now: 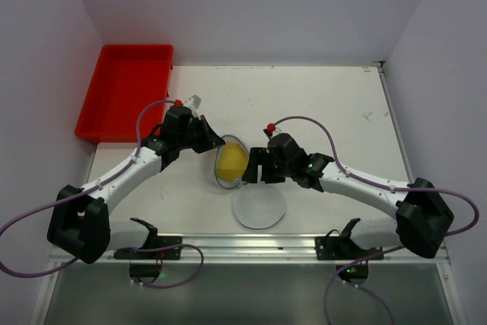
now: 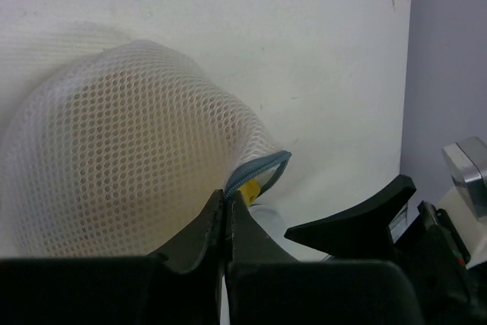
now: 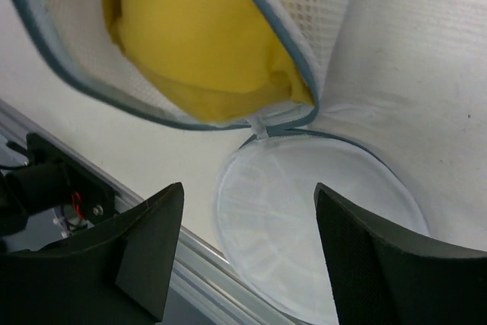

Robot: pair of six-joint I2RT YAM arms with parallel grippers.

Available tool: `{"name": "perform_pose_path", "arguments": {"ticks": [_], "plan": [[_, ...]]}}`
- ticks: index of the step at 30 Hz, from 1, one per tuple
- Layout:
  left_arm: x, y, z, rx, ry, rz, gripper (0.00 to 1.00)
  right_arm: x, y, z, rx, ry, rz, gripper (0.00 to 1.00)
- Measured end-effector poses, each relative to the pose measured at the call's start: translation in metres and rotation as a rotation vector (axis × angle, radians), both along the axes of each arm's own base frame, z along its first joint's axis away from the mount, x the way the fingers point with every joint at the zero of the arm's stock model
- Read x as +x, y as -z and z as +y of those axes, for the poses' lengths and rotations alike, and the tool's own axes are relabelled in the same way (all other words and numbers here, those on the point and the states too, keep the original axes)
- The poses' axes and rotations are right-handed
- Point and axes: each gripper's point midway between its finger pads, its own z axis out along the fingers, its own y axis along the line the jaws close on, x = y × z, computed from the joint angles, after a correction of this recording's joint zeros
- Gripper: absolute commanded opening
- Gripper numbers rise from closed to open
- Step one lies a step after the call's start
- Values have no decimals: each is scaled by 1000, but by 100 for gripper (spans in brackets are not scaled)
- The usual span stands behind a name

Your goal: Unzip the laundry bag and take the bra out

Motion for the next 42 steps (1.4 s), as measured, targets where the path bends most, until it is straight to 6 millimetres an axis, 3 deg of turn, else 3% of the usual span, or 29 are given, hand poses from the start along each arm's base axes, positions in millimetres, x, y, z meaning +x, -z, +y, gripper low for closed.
{"name": "perform_pose_path", "arguments": {"ticks": [3, 7, 14, 22, 27, 29, 32, 37, 42], "plan": [[-14, 21, 4, -46, -54, 53, 0, 1, 16, -3, 0, 73, 42, 59], [-28, 38, 9, -99, -125, 110, 0, 8, 25, 0, 8, 141, 72, 55], [-34, 21, 16, -224, -231, 58, 0, 10, 49, 1, -17, 217, 149, 53], [-30, 20, 15, -271, -270, 70, 0, 18, 72, 4, -60, 272, 211, 65], [-29, 21, 13, -272, -269, 70, 0, 26, 82, 8, -81, 292, 226, 65], [-28, 22, 13, -271, -269, 71, 0, 32, 82, 13, -76, 302, 225, 60], [-28, 25, 13, -264, -269, 79, 0, 41, 87, 15, -93, 319, 220, 30], [-29, 29, 14, -255, -268, 86, 0, 50, 95, 12, -101, 350, 235, 2], [-30, 32, 15, -233, -254, 77, 2, 64, 94, 1, -94, 381, 228, 0]]}}
